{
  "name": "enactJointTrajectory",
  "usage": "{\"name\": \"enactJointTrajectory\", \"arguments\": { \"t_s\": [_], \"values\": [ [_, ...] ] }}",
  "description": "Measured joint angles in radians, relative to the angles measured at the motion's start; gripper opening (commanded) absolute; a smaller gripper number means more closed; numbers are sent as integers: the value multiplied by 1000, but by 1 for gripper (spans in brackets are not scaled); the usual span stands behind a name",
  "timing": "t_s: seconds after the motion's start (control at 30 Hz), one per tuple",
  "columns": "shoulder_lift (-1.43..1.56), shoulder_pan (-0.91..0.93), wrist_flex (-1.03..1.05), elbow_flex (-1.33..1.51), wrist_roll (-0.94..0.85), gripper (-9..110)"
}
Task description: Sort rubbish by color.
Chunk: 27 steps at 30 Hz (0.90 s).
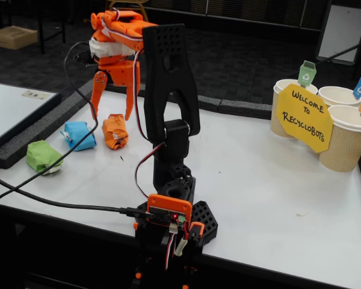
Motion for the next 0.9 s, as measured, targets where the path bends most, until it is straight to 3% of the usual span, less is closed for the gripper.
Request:
{"name": "enactJointTrajectory", "arguments": {
  "t_s": [0.63, 0.9],
  "values": [
    [-101, 98, -77, 0, -34, 22],
    [-127, 98, -91, 0, -34, 16]
  ]
}}
